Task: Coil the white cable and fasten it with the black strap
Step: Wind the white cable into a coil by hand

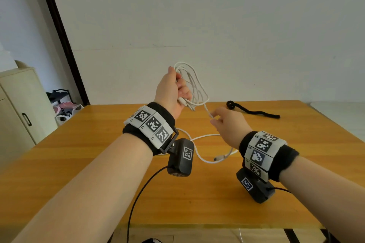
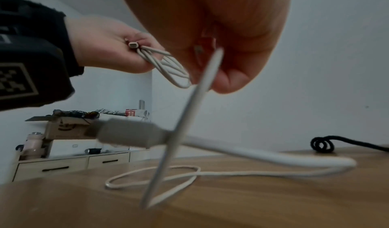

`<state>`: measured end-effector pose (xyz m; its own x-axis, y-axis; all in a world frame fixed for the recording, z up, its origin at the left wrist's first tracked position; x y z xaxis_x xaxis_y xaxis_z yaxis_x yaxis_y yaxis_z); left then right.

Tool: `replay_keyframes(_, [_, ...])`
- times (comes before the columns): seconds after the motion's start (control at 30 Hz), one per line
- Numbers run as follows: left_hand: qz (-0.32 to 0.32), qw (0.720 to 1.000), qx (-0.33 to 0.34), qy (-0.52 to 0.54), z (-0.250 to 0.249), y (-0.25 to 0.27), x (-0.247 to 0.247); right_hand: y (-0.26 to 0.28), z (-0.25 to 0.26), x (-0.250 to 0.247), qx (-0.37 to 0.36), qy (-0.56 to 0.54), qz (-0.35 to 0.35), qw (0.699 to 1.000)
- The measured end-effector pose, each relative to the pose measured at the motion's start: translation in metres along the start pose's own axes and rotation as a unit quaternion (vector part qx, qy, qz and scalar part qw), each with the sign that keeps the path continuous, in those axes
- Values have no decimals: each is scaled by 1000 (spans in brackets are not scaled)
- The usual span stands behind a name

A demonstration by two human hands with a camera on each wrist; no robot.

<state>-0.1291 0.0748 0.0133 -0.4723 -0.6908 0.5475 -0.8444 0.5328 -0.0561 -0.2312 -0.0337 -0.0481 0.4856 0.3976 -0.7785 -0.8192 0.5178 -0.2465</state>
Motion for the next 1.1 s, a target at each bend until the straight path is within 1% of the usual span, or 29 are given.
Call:
replay_keyframes(0.1, [8, 999, 27, -34, 4, -2, 1, -1, -1, 4, -26, 107, 65, 992])
replay_keyframes(0.17, [13, 998, 40, -49, 7, -4, 0, -1, 0, 6, -37, 150, 114, 981])
replay_keyframes(0.27, [24, 997, 49, -63, 11, -8, -2, 3, 3, 7, -73, 198, 158, 965])
replay_keyframes(0.33, [31, 992, 66, -102, 16, -8, -5, 6, 8, 7, -89, 212, 157, 961])
replay_keyframes(0.4, [40, 977, 101, -183, 21, -6, -6, 7, 13, 6, -105, 211, 122, 964])
replay_keyframes(0.5, [52, 936, 152, -312, 27, -2, -7, 9, 19, 1, -128, 164, 55, 977])
replay_keyframes(0.6, [66, 889, 202, -406, 32, 0, -9, 9, 21, -5, -141, 112, 12, 983])
replay_keyframes(0.67, [72, 859, 216, -458, 35, 1, -9, 8, 21, -8, -119, 38, -3, 992])
replay_keyframes(0.73, [83, 832, 223, -500, 38, 2, -10, 5, 19, -9, -79, -62, 0, 995])
replay_keyframes(0.77, [89, 821, 227, -516, 39, 2, -11, 5, 18, -9, -49, -128, 11, 991])
replay_keyframes(0.83, [97, 799, 236, -544, 39, 4, -12, 6, 16, -11, 11, -243, 38, 969])
replay_keyframes(0.93, [102, 761, 250, -590, 40, 4, -13, 6, 15, -15, 52, -349, 75, 933])
replay_keyframes(1.0, [105, 741, 244, -616, 41, 5, -13, 7, 14, -17, 58, -400, 92, 910])
replay_keyframes(1.1, [105, 728, 243, -632, 44, 3, -15, 5, 13, -20, 68, -412, 83, 905])
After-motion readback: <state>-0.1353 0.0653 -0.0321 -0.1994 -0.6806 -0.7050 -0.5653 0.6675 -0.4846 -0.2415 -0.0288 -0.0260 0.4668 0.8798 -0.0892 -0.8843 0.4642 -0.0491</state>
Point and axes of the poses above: each hand's wrist, its own y-axis away from the middle knuckle, its own x-axis out of the palm, z = x × y, the point moved 1 cm from there along -y, towards the middle knuckle, and after that the axes turned 3 degrees about -z, right-handed, at the moved point
